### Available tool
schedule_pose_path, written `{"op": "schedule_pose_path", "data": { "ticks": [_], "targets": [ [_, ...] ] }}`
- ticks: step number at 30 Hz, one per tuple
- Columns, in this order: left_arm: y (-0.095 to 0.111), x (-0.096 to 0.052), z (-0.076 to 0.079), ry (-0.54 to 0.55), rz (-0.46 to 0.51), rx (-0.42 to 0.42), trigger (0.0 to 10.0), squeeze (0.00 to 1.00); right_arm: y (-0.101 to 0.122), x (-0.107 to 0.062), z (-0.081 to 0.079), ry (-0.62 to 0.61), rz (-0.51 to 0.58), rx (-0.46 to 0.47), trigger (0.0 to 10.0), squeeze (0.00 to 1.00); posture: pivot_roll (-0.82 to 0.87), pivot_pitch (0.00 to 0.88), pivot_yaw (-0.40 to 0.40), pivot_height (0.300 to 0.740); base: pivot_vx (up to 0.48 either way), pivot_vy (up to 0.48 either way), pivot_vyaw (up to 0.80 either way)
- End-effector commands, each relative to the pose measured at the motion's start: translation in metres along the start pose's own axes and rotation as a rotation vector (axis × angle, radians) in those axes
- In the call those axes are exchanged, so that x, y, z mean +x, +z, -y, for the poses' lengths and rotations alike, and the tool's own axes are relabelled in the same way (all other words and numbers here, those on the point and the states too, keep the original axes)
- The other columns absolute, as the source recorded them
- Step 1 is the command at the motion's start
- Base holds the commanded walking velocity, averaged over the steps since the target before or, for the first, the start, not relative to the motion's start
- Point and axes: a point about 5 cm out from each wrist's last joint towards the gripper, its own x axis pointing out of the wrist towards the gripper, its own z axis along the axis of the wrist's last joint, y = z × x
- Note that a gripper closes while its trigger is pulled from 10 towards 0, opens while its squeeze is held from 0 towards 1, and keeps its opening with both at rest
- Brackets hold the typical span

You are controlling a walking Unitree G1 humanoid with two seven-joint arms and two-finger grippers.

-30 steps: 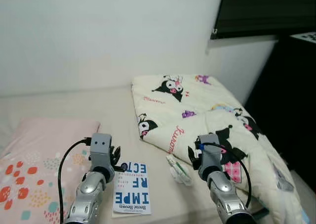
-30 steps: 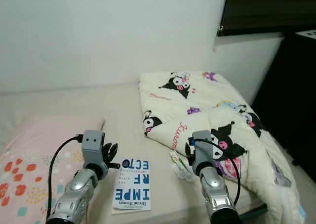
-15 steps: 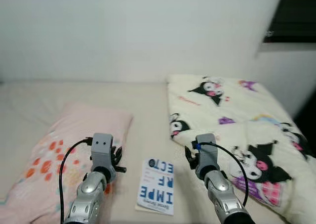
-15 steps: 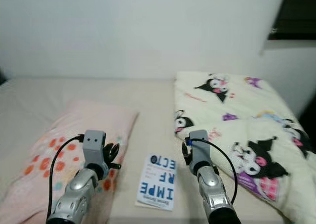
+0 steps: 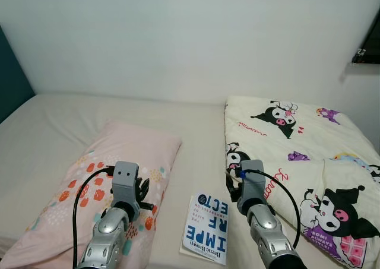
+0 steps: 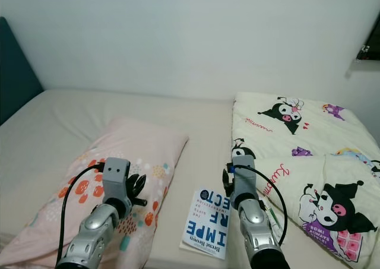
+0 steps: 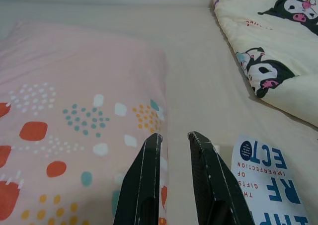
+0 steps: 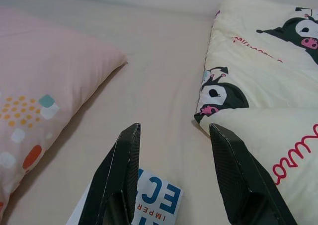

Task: Clean up the room

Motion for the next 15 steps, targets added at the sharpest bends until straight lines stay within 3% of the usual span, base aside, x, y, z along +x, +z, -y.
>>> {"op": "schedule_pose_path", "data": {
  "ticks": [1,8,15],
  "targets": [
    [-0.0025,-0.0004,0.0007,-0.031,-0.011,0.036,10.0,0.0,-0.0049,-0.0028,0.0021,-0.013,-0.012,0.01,10.0,0.0,0.0,0.0,-0.028,0.74,0.0,0.0,0.0],
    [-0.0037,0.0002,0.0023,-0.031,-0.024,0.022,10.0,0.0,-0.0058,-0.0041,0.0026,-0.02,-0.012,0.019,10.0,0.0,0.0,0.0,-0.022,0.74,0.0,0.0,0.0],
    [-0.0029,0.0017,0.0005,-0.005,-0.032,0.014,10.0,0.0,-0.007,-0.0057,0.0042,-0.028,-0.013,0.024,10.0,0.0,-0.01,0.007,-0.017,0.74,0.0,-0.445,0.0]
  ]
}}
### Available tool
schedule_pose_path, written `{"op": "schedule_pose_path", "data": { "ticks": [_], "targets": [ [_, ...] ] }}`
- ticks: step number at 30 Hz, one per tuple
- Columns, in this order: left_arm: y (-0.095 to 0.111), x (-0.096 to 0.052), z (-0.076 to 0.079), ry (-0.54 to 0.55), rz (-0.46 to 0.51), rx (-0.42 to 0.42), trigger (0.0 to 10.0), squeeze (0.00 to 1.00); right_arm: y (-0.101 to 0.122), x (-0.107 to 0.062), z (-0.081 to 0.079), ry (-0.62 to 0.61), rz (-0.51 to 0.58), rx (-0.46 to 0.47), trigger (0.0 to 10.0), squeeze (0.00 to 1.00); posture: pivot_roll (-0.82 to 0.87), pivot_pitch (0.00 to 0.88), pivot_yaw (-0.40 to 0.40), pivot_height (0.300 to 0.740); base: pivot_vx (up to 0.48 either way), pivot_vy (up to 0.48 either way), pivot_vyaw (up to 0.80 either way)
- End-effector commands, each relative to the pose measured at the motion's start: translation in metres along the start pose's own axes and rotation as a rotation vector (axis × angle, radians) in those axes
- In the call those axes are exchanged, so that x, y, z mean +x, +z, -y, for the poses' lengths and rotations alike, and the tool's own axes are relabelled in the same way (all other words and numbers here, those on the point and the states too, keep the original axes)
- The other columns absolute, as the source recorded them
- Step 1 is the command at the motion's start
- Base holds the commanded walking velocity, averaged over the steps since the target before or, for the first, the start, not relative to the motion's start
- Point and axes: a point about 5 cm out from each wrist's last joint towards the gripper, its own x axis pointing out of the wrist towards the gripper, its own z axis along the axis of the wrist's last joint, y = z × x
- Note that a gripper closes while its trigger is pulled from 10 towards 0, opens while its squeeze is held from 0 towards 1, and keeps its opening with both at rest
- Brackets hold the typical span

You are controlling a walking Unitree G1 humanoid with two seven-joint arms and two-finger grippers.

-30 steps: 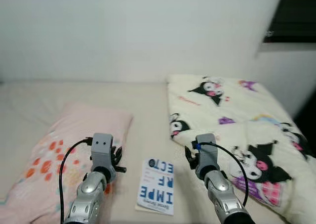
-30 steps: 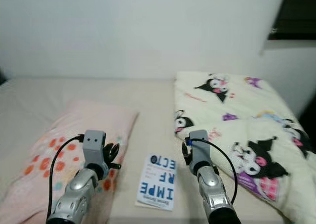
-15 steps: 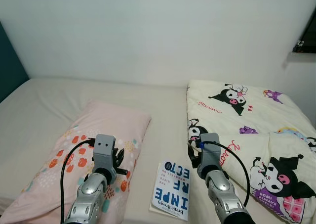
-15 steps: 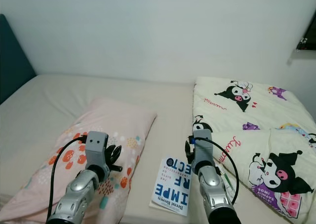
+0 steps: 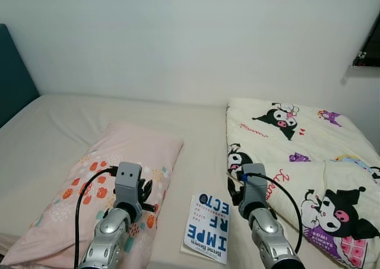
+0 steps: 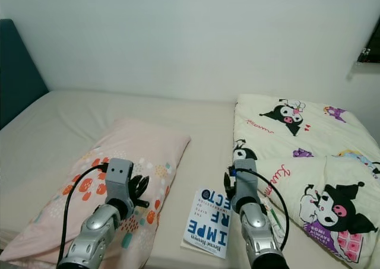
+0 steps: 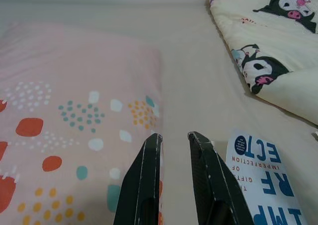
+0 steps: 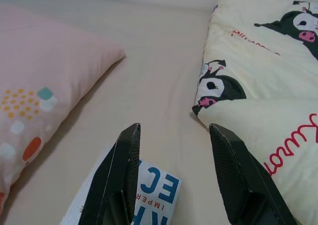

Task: Clean up the room

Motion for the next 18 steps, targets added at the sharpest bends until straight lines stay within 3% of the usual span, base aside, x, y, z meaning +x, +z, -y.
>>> {"op": "schedule_pose_path", "data": {
  "ticks": [1,18],
  "targets": [
    [-0.0034,0.0007,-0.0022,0.009,-0.028,0.008,10.0,0.0,-0.0004,-0.0011,0.0022,-0.012,0.002,0.014,10.0,0.0,-0.01,0.007,-0.017,0.74,0.0,-0.48,0.0],
    [-0.0061,-0.0006,-0.0035,0.029,-0.036,0.001,10.0,0.0,0.0004,-0.0009,0.0041,-0.009,-0.002,0.008,10.0,0.0,-0.01,0.013,-0.028,0.74,0.0,-0.48,0.0]
  ]
}}
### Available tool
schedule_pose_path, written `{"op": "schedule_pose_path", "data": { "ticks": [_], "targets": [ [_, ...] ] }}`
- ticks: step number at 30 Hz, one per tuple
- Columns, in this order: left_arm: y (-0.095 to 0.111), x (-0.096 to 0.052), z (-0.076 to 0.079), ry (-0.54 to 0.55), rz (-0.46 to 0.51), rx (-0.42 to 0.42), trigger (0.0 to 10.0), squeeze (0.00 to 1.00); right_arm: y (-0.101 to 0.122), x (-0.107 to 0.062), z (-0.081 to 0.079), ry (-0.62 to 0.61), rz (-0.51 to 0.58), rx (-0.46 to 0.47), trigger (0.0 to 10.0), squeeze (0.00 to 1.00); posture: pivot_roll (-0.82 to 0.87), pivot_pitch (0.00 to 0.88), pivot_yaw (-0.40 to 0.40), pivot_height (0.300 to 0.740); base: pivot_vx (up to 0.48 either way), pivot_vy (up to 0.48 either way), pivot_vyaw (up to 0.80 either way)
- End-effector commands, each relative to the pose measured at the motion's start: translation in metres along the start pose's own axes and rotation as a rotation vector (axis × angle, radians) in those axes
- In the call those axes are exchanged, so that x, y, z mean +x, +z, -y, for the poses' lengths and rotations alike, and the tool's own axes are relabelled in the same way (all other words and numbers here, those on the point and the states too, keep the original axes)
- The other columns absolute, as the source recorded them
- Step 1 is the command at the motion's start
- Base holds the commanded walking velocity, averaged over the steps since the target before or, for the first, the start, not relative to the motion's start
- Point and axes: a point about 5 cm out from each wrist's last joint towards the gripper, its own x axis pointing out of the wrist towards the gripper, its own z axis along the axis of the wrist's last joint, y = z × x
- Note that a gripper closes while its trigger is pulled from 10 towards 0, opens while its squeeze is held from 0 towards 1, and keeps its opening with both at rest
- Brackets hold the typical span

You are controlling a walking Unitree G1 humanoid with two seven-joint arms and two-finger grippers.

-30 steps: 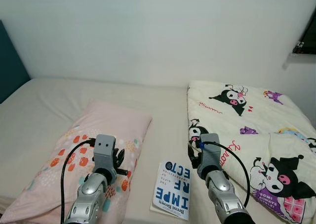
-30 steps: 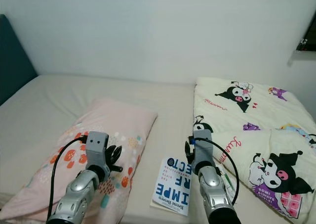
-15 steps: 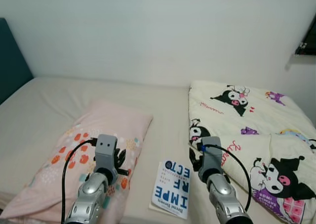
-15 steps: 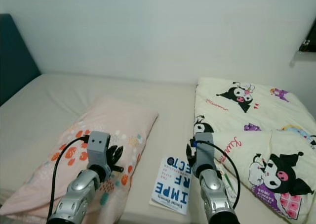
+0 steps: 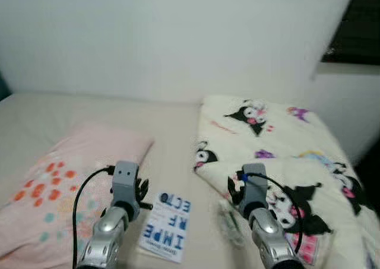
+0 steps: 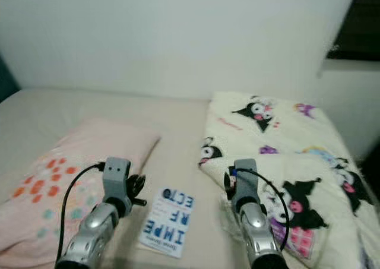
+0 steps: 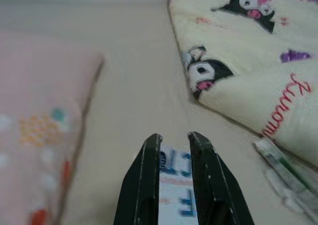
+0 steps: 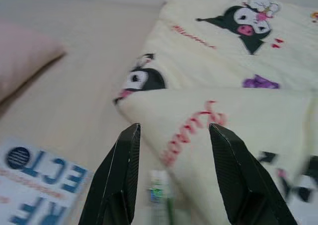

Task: Clean up the room

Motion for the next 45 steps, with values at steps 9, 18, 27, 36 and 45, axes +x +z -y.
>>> {"op": "schedule_pose_path", "data": {
  "ticks": [9,18,27,36,45],
  "targets": [
    [-0.009,0.001,-0.007,0.021,-0.066,-0.032,10.0,0.0,-0.002,-0.001,0.003,-0.01,-0.01,0.011,10.0,0.0,-0.01,0.019,-0.024,0.74,0.0,0.0,0.0],
    [-0.007,0.002,-0.009,0.036,-0.06,-0.009,10.0,0.0,-0.003,-0.002,0.003,-0.013,-0.014,0.017,10.0,0.0,0.0,0.021,-0.018,0.74,0.0,0.399,0.0],
    [-0.006,0.003,-0.012,0.039,-0.058,0.024,10.0,0.0,-0.004,-0.002,0.001,-0.009,-0.024,0.028,10.0,0.0,0.0,0.027,-0.01,0.74,0.0,0.0,0.0],
    [-0.007,0.002,-0.013,0.056,-0.049,0.036,10.0,0.0,-0.007,-0.003,0.0,-0.007,-0.043,0.038,10.0,0.0,0.0,0.041,-0.013,0.74,0.0,0.0,0.0],
    [-0.008,0.001,-0.015,0.072,-0.047,0.029,10.0,0.0,-0.011,-0.001,-0.006,0.018,-0.085,0.061,10.0,0.0,0.0,0.063,-0.016,0.72,0.0,0.0,0.0]
  ]
}}
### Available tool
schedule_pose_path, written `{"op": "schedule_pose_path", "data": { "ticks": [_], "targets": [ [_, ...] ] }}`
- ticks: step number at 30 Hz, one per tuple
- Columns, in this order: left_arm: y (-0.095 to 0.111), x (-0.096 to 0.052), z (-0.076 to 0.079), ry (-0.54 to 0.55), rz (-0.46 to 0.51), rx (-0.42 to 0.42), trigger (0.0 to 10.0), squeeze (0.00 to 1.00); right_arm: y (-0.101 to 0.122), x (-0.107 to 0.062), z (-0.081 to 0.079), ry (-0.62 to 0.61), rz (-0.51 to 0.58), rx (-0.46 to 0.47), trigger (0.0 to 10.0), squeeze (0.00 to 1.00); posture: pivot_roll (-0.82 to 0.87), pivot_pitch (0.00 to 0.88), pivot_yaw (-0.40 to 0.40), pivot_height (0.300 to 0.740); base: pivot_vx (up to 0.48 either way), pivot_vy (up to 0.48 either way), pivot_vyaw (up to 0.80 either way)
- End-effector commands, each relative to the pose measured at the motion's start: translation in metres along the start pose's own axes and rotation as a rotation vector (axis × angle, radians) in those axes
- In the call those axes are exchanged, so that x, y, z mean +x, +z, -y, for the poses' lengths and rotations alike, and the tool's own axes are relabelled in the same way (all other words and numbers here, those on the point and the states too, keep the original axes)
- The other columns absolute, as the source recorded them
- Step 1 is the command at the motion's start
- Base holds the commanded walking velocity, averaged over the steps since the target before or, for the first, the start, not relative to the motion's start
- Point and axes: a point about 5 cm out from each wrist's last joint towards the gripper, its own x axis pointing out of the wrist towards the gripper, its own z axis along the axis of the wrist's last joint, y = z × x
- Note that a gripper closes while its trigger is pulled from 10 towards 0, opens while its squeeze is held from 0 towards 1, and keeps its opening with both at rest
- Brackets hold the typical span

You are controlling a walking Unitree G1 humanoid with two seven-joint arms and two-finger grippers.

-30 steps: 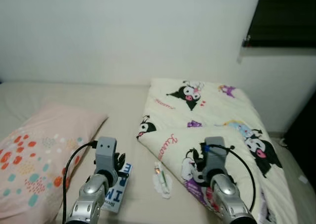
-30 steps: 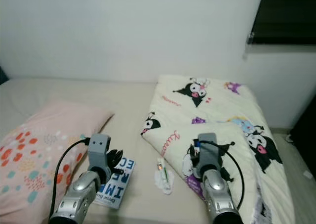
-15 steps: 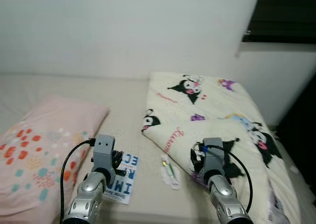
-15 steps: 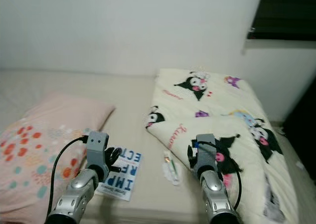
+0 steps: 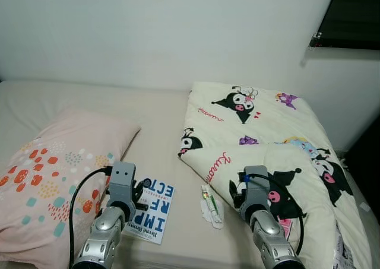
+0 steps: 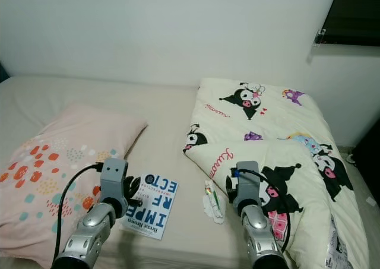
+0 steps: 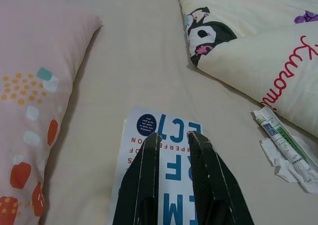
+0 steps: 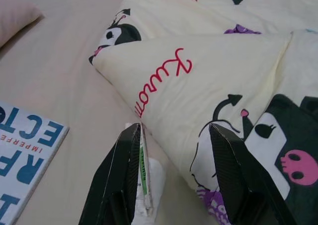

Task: Clean up the room

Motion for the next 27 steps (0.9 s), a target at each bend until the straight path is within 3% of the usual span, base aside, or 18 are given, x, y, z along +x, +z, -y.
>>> {"op": "schedule_pose_path", "data": {
  "ticks": [1,27],
  "targets": [
    [-0.0038,-0.0019,-0.0012,0.01,-0.008,-0.001,10.0,0.0,-0.0036,0.0002,-0.0045,0.014,-0.025,0.014,10.0,0.0,0.0,0.063,-0.016,0.715,0.0,0.0,0.0],
    [-0.0063,-0.0085,0.0013,-0.03,-0.011,0.028,10.0,0.0,-0.0095,-0.0009,-0.0132,0.059,-0.061,0.004,10.0,0.0,0.01,0.086,-0.01,0.625,0.0,0.0,0.0]
  ]
}}
